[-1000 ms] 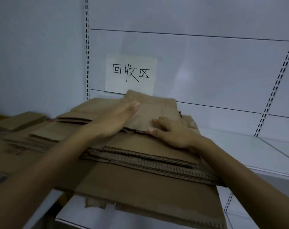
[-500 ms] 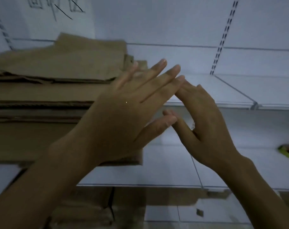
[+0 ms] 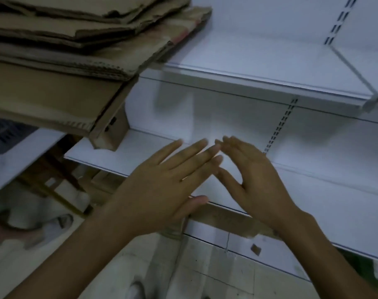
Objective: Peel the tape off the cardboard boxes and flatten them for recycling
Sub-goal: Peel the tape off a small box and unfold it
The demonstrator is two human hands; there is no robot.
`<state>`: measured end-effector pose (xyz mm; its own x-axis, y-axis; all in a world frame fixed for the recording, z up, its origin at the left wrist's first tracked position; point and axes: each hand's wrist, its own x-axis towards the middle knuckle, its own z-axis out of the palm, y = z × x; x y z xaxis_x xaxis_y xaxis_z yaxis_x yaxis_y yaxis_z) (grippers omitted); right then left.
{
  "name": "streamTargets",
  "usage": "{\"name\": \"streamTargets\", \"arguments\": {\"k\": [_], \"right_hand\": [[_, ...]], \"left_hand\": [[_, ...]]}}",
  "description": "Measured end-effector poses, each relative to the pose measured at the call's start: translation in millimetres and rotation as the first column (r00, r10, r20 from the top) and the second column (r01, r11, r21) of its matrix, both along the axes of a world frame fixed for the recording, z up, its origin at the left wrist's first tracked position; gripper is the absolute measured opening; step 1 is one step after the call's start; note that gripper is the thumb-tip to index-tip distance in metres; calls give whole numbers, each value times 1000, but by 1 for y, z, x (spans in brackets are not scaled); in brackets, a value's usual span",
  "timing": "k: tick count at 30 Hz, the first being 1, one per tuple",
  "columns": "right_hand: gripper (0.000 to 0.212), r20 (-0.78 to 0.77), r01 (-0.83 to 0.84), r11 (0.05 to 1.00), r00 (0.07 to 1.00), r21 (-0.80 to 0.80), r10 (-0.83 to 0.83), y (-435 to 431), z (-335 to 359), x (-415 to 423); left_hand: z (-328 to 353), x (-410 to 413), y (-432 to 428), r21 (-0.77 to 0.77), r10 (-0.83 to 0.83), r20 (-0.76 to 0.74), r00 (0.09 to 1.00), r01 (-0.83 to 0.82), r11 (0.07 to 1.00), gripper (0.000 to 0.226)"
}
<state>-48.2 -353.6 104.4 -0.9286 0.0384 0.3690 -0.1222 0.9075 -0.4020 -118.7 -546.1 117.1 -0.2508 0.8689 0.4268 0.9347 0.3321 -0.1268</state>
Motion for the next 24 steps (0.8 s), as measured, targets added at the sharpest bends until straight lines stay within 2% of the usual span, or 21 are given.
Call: {"name": "streamTargets", "arguments": {"k": [2, 5, 10, 13, 15, 18, 21, 24], "right_hand": [[62, 120, -84, 996, 989, 21, 81, -7, -14, -12], [65, 237, -247, 969, 943, 32, 232, -26, -31, -31], [67, 351, -440, 897, 836, -31, 422, -68, -52, -66], [60, 406, -477, 875, 785, -83, 467, -101, -69, -94], [62, 454, -471, 878, 765, -91, 457, -121, -84, -117], [66, 544, -425, 896, 725, -130, 422, -151, -111, -156], [69, 647, -264, 939, 681, -220, 343, -181, -135, -196], [69, 742, -29, 959, 627, -283, 238, -217, -159, -239]], "left_hand": [[-24, -2, -24, -85, 163, 53, 985, -158, 984, 60], [-54, 6, -61, -117, 387, 196, 901, -370, 922, 62], [-76, 16, -116, -40, 608, 319, 727, -630, 775, 65], [-86, 13, -143, 12, 671, 409, 618, -739, 673, 70], [-92, 7, -156, 55, 676, 496, 545, -797, 602, 72], [-101, -10, -178, 152, 610, 619, 496, -837, 526, 74], [-107, -34, -205, 195, 540, 691, 480, -844, 500, 78], [-112, -65, -236, 225, 476, 743, 471, -845, 485, 82]]}}
